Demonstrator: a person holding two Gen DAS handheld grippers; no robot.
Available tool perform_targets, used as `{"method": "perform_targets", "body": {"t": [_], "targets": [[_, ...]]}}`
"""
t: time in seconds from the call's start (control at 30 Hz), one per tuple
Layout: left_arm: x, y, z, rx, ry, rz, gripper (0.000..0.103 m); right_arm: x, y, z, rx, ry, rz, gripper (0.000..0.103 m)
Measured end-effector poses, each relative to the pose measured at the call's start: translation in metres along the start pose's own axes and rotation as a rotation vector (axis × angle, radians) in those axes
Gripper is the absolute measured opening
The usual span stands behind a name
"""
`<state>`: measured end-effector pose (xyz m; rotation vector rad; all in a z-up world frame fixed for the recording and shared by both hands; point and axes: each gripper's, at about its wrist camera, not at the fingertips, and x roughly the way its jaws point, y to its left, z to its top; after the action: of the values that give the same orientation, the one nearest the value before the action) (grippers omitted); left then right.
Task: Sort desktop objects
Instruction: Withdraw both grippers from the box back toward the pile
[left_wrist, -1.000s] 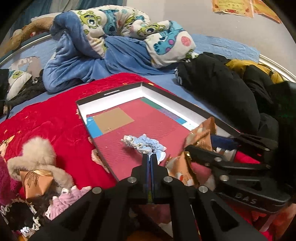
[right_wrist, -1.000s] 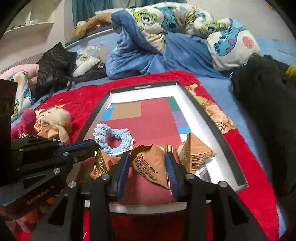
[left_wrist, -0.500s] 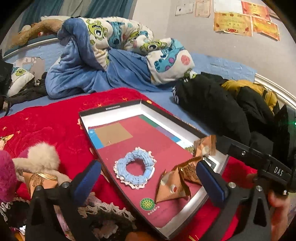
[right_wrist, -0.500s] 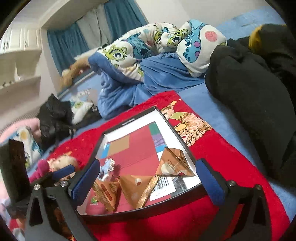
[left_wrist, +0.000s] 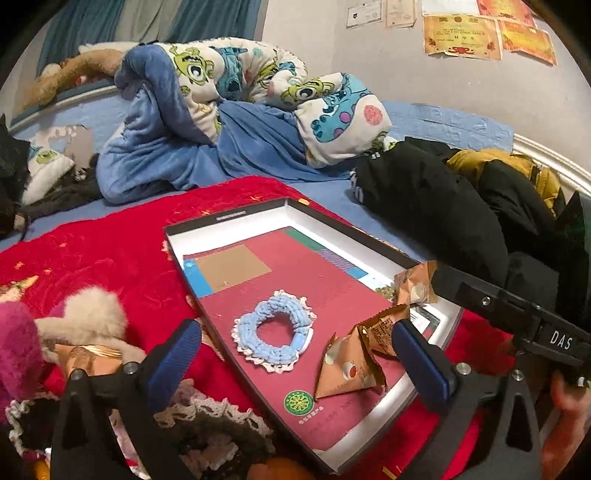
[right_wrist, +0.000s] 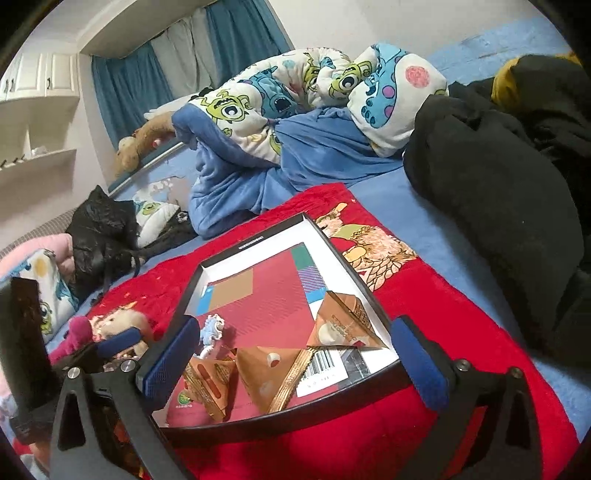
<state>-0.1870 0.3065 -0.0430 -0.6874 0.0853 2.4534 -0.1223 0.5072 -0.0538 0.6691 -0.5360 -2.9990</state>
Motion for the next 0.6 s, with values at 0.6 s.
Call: {"method": "perform_targets", "body": {"t": [0.6], "targets": [[-0.159, 0.007, 0.049, 0.041, -0.112, 0.116, 0.103, -0.071, 0.078, 0.014, 0.004, -0.011, 0.000, 0.103]]}}
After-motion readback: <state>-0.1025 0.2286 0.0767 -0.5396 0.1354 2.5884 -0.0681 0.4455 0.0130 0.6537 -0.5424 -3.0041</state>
